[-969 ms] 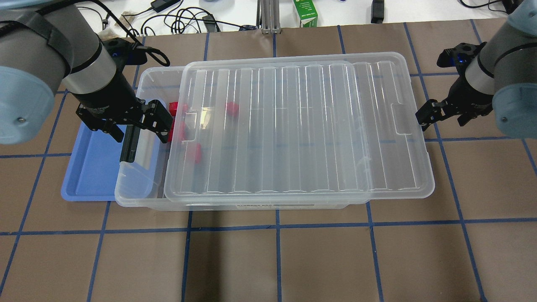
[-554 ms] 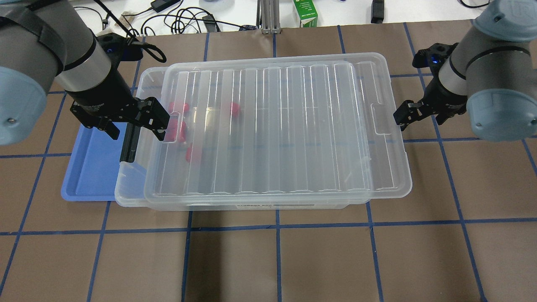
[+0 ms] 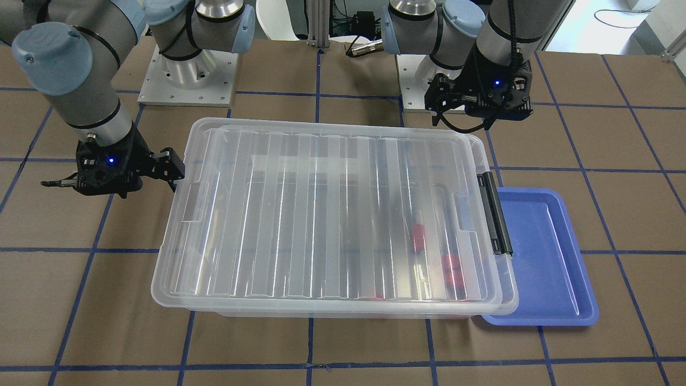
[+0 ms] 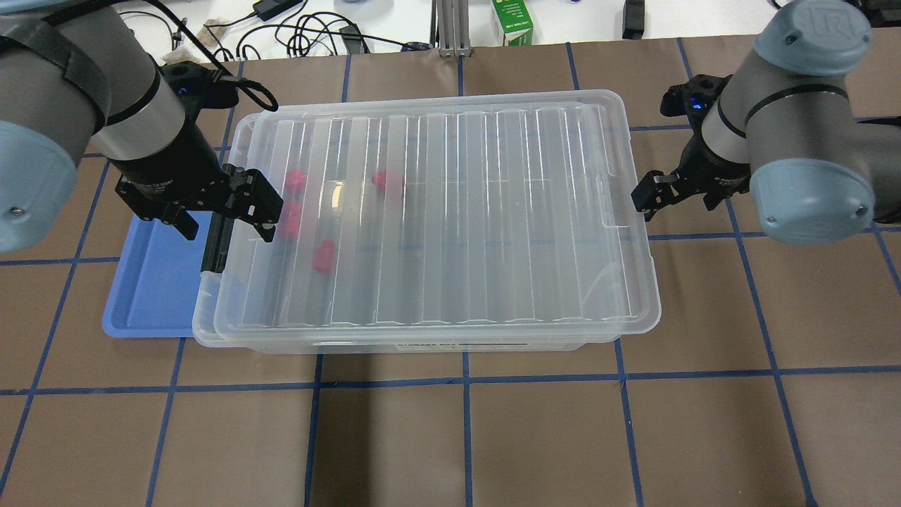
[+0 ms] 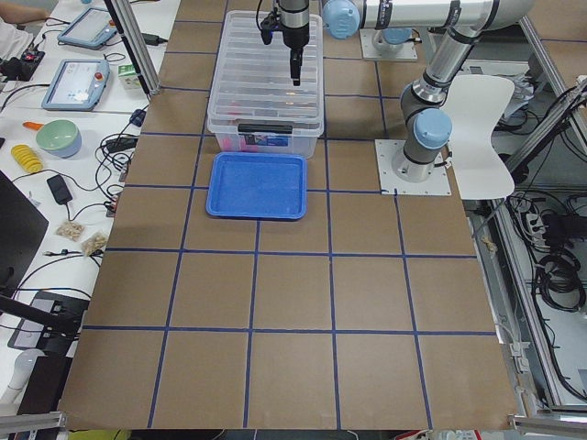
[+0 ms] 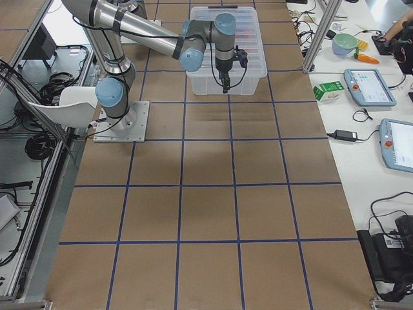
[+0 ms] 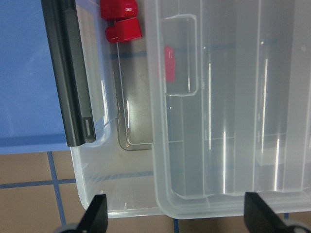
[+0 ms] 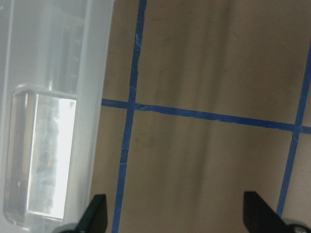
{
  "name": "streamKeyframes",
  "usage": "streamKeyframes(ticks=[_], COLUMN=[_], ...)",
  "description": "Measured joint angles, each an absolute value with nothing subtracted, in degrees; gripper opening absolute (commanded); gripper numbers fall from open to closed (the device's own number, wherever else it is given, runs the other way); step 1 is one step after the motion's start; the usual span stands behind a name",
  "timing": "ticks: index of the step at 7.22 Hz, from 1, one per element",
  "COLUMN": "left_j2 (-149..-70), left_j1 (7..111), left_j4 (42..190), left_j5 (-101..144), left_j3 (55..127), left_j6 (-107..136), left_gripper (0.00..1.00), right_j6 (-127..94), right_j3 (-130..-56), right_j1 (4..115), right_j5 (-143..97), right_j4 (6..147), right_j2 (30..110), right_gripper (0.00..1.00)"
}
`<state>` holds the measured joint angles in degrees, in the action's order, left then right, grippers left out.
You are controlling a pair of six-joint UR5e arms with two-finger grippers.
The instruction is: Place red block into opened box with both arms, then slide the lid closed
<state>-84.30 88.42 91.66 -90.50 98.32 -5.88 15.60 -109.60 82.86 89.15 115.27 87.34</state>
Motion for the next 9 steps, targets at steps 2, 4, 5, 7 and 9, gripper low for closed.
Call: streamKeyframes(ticks=[2,4,5,7,9], left_j2=[-84.41,-84.91,-85.06,-85.39,-85.89], left_j1=[88.39,88.29,88.26,88.17,87.99], left_j4=[91.63,91.50,91.44,91.30,91.16], left_j5=[-90.47,-90.46,-90.45,-90.39,-90.44], left_j3=[98.30,98.21,98.19,97.92,97.27], left_j6=[-5.89,-5.94,-5.96,-5.88,-5.74], left_gripper=[1.00,1.00,1.00,1.00,1.00], right_j6=[14.89,14.69,14.81,14.63,13.35], right_j3=[-109.66,-109.35,-108.42,-104.72,-99.38], right_j1=[83.99,84.17,84.15,84.16,84.25], right_j5=[89.13,89.23,89.38,89.71,89.95], right_j4=[115.90,116.15,116.14,112.42,101.74], right_j2=[87.29,87.24,87.45,89.63,94.15], right_gripper=[1.00,1.00,1.00,1.00,1.00])
